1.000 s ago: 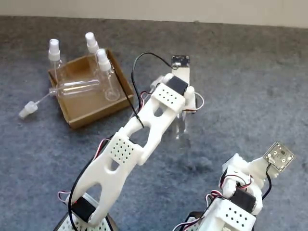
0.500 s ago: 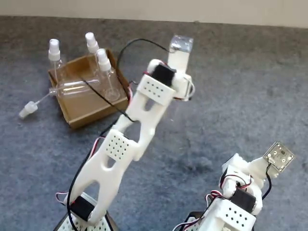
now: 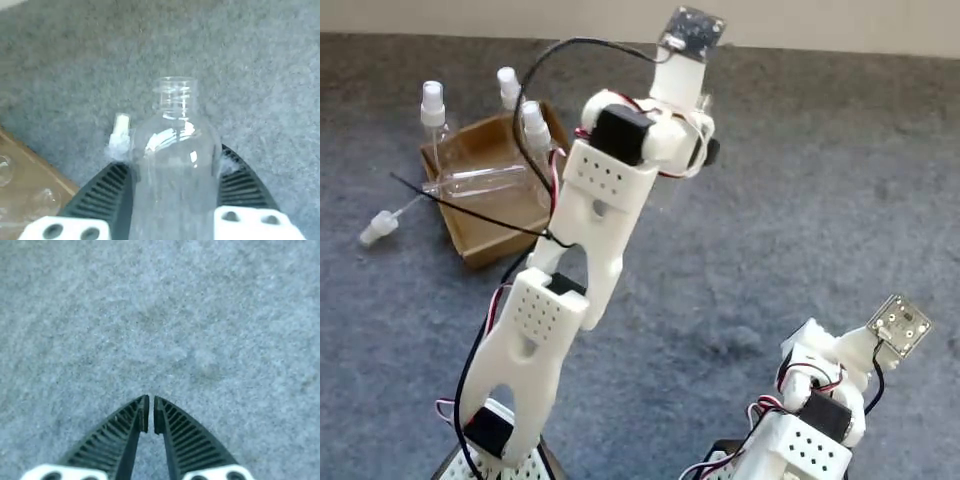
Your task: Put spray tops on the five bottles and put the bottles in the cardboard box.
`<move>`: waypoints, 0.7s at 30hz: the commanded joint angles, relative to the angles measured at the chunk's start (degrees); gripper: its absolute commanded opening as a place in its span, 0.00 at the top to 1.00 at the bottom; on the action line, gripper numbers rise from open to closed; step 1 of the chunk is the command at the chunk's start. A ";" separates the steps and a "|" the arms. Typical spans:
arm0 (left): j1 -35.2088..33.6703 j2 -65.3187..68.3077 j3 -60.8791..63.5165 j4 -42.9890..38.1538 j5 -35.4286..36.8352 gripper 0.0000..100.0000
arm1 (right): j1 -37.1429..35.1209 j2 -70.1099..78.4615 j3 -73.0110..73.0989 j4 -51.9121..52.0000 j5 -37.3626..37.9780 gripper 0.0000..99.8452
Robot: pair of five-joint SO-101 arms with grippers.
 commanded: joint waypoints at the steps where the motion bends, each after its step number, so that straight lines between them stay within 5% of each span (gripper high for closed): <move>1: -1.45 -8.22 -2.68 0.53 -3.08 0.91 | -0.75 -0.22 7.69 0.22 -0.35 0.97; 6: -1.45 -16.13 5.58 0.53 -10.99 0.91 | -0.75 -0.22 7.69 0.22 -0.35 0.97; 21: -1.45 -56.66 50.07 0.18 -11.25 0.91 | -0.75 -0.22 7.69 0.22 -0.35 0.97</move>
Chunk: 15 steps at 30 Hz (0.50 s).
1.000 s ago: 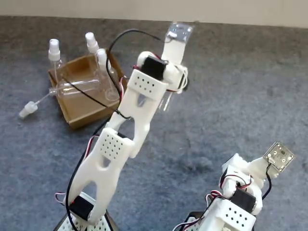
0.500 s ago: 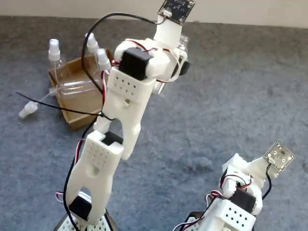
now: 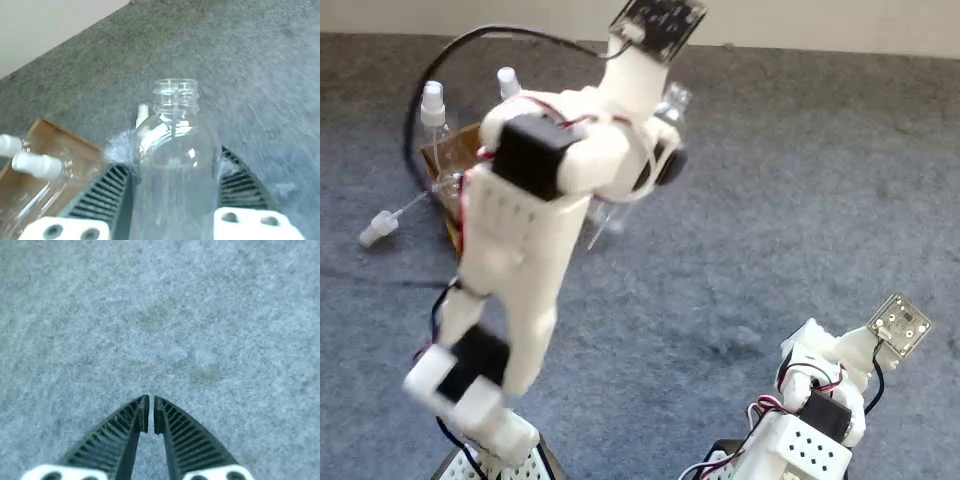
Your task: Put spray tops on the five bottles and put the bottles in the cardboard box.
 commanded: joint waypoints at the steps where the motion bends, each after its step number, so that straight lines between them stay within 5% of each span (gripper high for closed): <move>1: -0.84 -15.34 13.49 0.00 -0.62 0.91 | -0.75 -0.22 7.69 0.22 -0.35 0.97; 15: -0.84 -41.01 44.44 -2.90 -0.70 0.91 | -0.75 -0.22 7.69 0.22 -0.35 0.97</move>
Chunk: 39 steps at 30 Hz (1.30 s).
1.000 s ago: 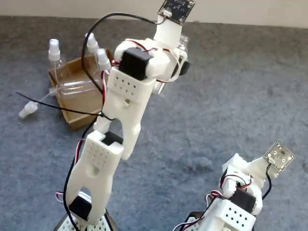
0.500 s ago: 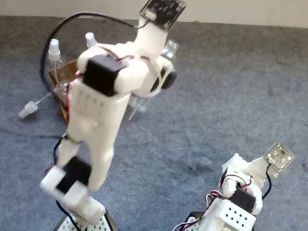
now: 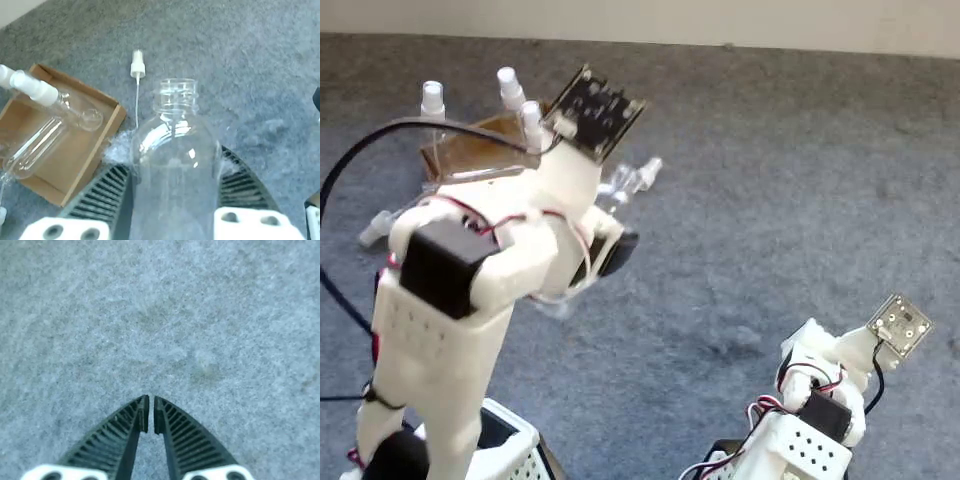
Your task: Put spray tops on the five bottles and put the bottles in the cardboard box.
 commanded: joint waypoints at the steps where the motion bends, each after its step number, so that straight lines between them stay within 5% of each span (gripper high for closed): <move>1: -0.84 -8.13 7.87 -3.96 -0.70 0.91 | -0.75 -0.22 7.69 0.22 -0.35 0.97; 24: -0.84 -44.26 73.01 -51.43 -0.70 0.91 | -2.68 -0.48 7.69 0.13 -0.70 0.97; 35: -6.11 -50.07 95.43 -78.33 -0.35 0.91 | -31.16 -0.48 7.69 0.13 -0.70 0.97; 39: -6.11 -53.76 100.70 -82.20 -0.35 0.91 | -40.13 -0.48 7.69 0.13 -0.62 0.97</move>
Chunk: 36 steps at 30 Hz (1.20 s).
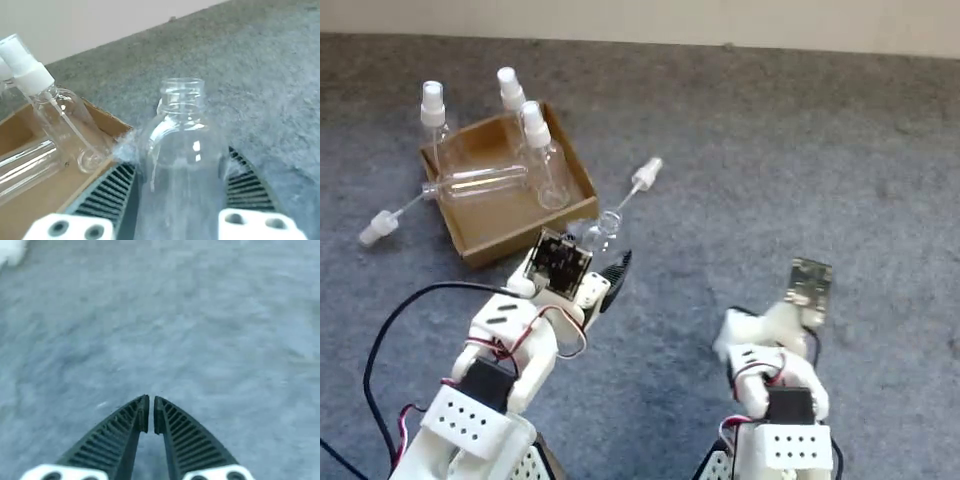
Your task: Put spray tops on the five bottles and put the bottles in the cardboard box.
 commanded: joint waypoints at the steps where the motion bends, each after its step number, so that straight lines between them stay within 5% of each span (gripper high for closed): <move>1: -1.10 -5.14 3.82 -5.01 -0.35 0.91 | -7.43 -0.48 7.69 0.13 -0.53 0.97; 13: -1.19 -26.95 12.53 -3.87 -0.26 0.91 | -10.07 -0.48 7.69 0.22 -0.53 0.97; 24: -5.32 -25.71 12.70 -3.43 -0.26 0.91 | -16.57 -0.57 7.69 -0.22 0.09 0.97; 31: -6.29 -25.71 12.70 -3.43 -0.26 0.91 | -19.82 -0.57 7.52 -0.22 27.34 0.97; 36: -6.37 -25.71 12.70 -3.43 -0.26 0.91 | -19.82 -0.57 7.69 0.13 35.43 0.97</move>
